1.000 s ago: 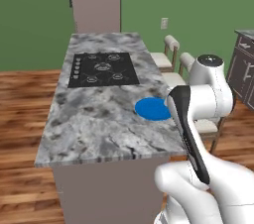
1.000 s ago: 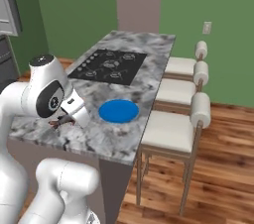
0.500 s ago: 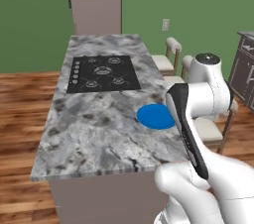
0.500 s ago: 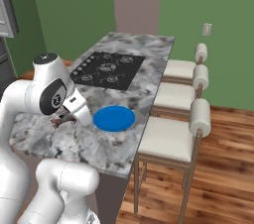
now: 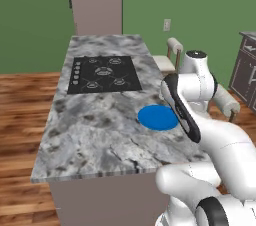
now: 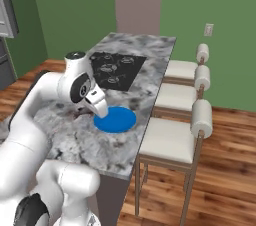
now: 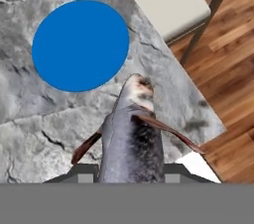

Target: Take the fish from the fridge and place it on the digital scale on the counter by the fridge. Wait a few seconds for a reading, then move it to the plate on the dining counter.

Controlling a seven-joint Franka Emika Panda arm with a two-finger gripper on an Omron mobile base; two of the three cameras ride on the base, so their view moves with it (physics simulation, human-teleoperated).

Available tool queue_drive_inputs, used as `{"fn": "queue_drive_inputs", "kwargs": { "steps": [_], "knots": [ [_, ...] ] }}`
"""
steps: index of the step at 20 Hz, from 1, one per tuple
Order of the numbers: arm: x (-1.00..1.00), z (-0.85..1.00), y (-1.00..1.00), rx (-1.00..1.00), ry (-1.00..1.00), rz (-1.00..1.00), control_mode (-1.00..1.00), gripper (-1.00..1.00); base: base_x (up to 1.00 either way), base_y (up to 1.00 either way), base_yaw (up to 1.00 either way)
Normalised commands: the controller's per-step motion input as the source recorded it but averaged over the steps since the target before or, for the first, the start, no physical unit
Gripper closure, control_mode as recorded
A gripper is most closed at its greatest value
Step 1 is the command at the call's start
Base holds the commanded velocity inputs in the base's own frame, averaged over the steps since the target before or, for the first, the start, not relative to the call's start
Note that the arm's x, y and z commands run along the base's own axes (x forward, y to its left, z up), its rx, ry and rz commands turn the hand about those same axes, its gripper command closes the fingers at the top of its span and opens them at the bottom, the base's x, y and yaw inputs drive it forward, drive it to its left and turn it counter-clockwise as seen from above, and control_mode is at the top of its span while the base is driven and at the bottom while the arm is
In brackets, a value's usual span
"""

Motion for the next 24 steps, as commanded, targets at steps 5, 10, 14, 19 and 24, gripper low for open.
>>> {"fn": "queue_drive_inputs", "kwargs": {
  "steps": [5,10,14,19,24],
  "knots": [
    [0.98,-0.61,0.00,0.00,0.02,-0.02,-1.00,1.00,0.00,0.00,0.00],
    [0.92,-0.72,-0.01,0.00,0.00,0.00,-1.00,1.00,0.00,0.00,0.00],
    [0.69,-0.73,-0.06,0.00,0.00,-0.02,-1.00,1.00,0.00,0.00,0.00],
    [0.44,-0.70,-0.18,-0.04,0.00,-0.05,-1.00,1.00,0.00,0.00,0.00],
    [0.22,-0.47,-0.28,-0.04,0.00,-0.06,-1.00,1.00,0.00,0.00,0.00]
  ]
}}
